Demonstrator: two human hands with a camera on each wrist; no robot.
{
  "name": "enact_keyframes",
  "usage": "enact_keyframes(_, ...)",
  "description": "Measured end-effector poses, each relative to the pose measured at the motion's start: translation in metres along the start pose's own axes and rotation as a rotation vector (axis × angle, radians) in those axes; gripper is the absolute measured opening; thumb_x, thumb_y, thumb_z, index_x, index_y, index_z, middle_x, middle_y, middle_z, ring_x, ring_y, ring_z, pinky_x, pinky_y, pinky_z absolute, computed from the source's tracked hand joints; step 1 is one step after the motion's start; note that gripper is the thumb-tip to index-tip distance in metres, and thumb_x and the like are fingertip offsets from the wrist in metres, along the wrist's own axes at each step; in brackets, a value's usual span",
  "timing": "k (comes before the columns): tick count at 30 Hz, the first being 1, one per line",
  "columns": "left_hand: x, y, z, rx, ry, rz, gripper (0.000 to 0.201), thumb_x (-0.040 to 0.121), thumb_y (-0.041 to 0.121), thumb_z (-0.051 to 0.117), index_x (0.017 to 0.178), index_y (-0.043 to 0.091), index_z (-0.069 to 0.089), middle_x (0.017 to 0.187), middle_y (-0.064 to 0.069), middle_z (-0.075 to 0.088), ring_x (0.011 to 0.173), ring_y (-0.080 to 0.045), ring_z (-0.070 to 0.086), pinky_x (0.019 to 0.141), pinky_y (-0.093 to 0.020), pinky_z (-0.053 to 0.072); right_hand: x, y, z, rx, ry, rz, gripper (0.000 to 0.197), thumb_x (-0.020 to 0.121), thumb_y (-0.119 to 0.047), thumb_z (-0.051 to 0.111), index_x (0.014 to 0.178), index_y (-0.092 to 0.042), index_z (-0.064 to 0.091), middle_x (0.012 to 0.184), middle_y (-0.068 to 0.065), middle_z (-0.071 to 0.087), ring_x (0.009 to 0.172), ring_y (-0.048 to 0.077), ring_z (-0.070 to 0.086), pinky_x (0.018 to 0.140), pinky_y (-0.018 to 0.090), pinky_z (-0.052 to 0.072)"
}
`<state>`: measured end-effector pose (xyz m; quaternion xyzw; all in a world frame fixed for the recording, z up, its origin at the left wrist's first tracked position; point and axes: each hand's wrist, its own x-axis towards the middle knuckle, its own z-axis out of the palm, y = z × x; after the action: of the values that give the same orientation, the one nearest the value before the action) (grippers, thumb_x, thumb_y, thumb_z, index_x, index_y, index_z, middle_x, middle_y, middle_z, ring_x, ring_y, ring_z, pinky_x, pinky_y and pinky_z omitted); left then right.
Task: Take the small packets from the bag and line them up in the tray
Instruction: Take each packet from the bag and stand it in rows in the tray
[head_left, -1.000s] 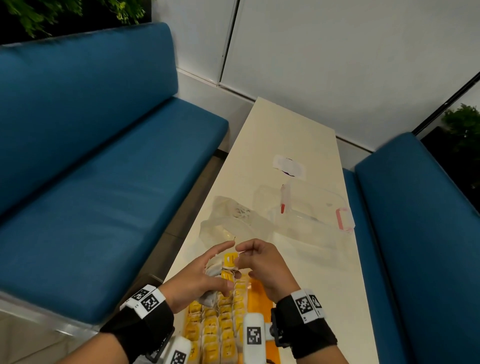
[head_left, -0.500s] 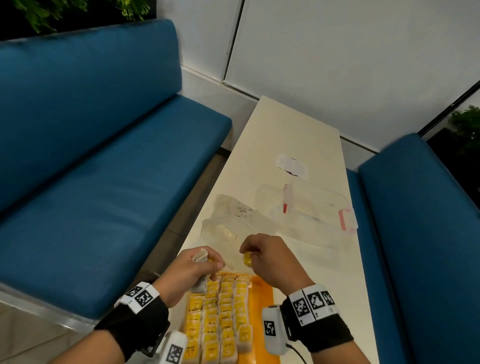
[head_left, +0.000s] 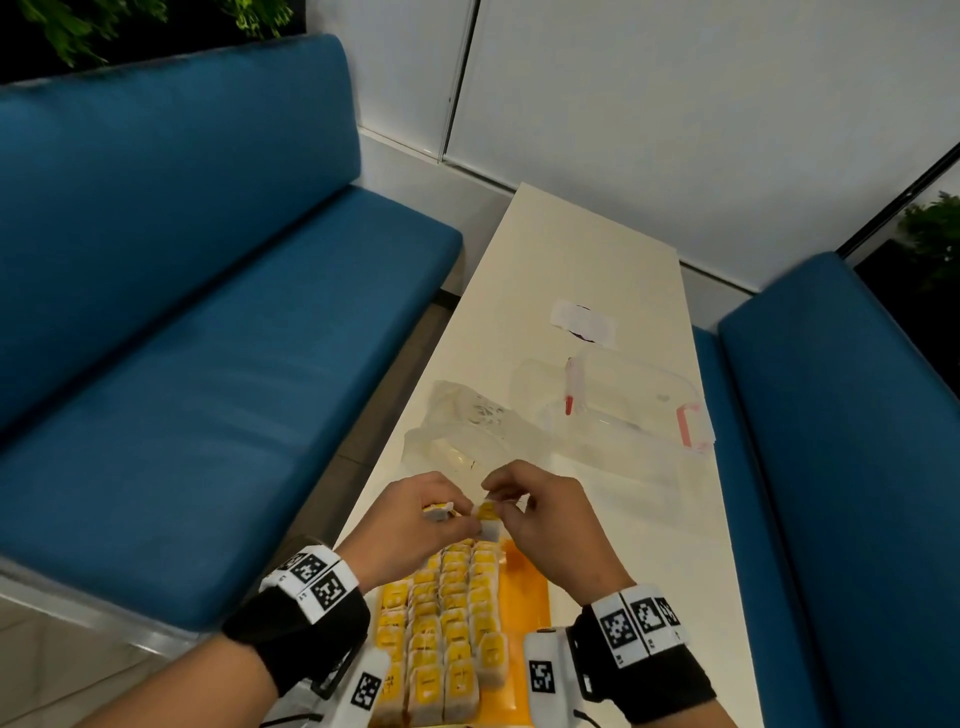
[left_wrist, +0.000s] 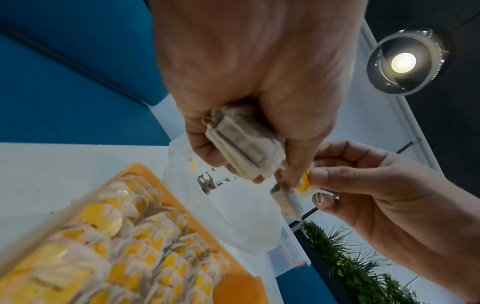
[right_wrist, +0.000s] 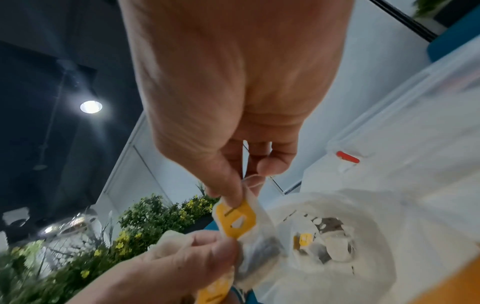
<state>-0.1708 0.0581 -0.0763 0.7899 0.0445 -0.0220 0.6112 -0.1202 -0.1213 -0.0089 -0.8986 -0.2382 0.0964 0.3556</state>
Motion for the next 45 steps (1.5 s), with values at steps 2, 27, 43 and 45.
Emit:
enact_keyframes(2,-0.001,-0.001,0.001,0.025,0.026,-0.015,0.009,0.083,0.032,0.084,0.079,0.034,0.076,0.091,0.017,0.071,0.088,-0.002,0.068,0.072,-0.015,0.052,-0.002,0.005,0.004,0.116,0.058,0.102,0.024,0.084,-0.007,0.072,0.098,-0.026,0.07,0.086,-0.008,0.071,0.085,0.0,0.064,0.071,0.008,0.045)
enact_keyframes(27,-0.027,-0.056,-0.027,0.348,0.1,-0.347,0.04,0.095,0.034,0.069,0.134,0.026,0.067,0.137,-0.003,0.065,0.123,-0.019,0.062,0.096,-0.028,0.049,-0.068,0.056,0.045,-0.193,-0.554,0.572,0.019,0.091,-0.003,0.049,0.09,-0.02,0.059,0.097,0.013,0.069,0.084,0.028,0.074,0.071,0.037,0.06)
enact_keyframes(43,-0.03,-0.058,-0.021,0.218,0.112,-0.329,0.023,0.098,0.025,0.064,0.118,0.023,0.077,0.096,0.013,0.072,0.102,-0.014,0.067,0.091,-0.029,0.052,-0.074,0.063,0.083,-0.37,-0.462,0.691,0.033,0.088,-0.001,0.056,0.121,-0.007,0.053,0.127,0.01,0.057,0.114,0.025,0.057,0.075,0.024,0.042)
enact_keyframes(45,-0.03,-0.057,-0.022,0.213,0.104,-0.32,0.022,0.098,0.024,0.064,0.115,0.023,0.078,0.088,0.02,0.069,0.101,-0.016,0.068,0.093,-0.033,0.054,-0.074,0.061,0.085,-0.354,-0.442,0.702,0.033,0.087,0.0,0.057,0.119,-0.008,0.054,0.125,0.009,0.058,0.108,0.023,0.058,0.073,0.024,0.042)
